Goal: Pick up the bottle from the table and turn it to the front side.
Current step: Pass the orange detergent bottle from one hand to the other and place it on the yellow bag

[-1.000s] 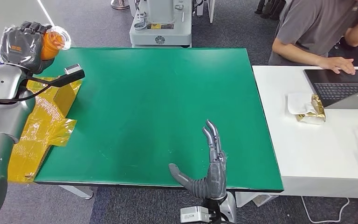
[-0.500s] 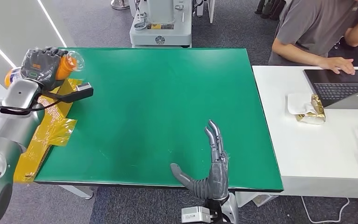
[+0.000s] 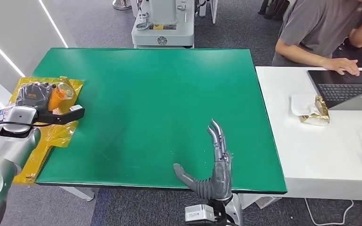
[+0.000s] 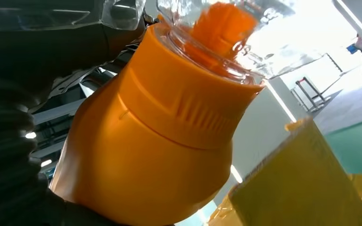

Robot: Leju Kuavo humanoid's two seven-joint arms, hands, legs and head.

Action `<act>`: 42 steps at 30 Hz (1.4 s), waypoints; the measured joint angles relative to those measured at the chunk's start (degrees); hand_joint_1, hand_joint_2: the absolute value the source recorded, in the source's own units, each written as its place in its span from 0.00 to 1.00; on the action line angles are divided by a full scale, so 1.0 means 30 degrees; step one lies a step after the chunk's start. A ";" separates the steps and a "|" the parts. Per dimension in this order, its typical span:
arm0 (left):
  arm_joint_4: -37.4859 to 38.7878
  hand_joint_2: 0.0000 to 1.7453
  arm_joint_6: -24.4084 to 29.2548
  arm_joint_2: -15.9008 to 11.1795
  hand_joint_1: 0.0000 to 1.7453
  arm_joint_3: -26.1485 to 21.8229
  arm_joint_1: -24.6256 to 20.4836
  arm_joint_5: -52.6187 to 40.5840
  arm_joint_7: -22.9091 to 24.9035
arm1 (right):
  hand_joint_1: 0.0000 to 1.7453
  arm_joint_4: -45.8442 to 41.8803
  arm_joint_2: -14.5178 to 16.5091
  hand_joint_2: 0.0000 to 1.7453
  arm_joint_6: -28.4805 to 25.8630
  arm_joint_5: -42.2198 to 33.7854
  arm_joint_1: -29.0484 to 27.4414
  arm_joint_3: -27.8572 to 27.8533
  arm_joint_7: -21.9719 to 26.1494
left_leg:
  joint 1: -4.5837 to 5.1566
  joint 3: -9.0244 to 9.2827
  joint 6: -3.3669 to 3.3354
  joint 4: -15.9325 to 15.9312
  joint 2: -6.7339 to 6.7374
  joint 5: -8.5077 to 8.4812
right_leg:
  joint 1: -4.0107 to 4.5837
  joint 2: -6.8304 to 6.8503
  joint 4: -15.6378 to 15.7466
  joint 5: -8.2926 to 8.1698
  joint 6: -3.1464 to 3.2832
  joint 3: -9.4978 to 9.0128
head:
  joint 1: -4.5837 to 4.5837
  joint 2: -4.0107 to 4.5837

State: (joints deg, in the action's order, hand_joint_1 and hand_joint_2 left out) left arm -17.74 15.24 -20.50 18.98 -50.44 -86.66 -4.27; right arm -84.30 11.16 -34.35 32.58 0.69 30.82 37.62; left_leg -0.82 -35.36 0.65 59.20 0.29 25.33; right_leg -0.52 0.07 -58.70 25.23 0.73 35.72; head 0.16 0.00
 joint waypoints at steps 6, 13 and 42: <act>0.0197 1.00 0.0118 0.0467 1.00 0.0328 0.0615 -0.0016 -0.0813 | 0.00 0.0306 0.0049 1.00 0.0062 -0.0181 0.0092 -0.0002 0.0421 | 0.0006 -0.0001 -0.0001 0.0007 -0.0020 -0.0001 | -0.0001 0.0022 0.0011 -0.0001 -0.0002 -0.0002 | 0.0002 0.0000; 0.0211 1.00 0.0027 0.1619 1.00 0.0845 0.0855 -0.0022 -0.0980 | 0.00 0.0479 0.0109 1.00 0.0024 -0.0259 0.0267 0.0060 0.0563 | 0.0007 -0.0005 -0.0001 0.0007 0.0005 0.0000 | -0.0003 0.0004 0.0010 -0.0012 0.0009 -0.0004 | 0.0004 0.0000; 0.0368 1.00 -0.1471 0.2424 0.00 0.2918 0.2642 0.0031 -0.0364 | 0.00 0.0914 0.0106 1.00 -0.0497 -0.0401 0.0350 0.0231 0.0670 | 0.0003 0.0012 0.0001 -0.0006 0.0012 -0.0001 | -0.0002 -0.0002 0.0003 -0.0010 0.0014 0.0001 | 0.0004 0.0000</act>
State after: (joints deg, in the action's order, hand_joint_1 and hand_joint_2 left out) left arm -16.63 10.83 -13.23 27.74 -42.52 -86.57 -5.36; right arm -81.55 11.47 -35.84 31.38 1.74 31.52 39.63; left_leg -0.81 -35.32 0.65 59.18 0.32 25.33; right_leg -0.53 0.06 -58.69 25.20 0.77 35.72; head 0.17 0.00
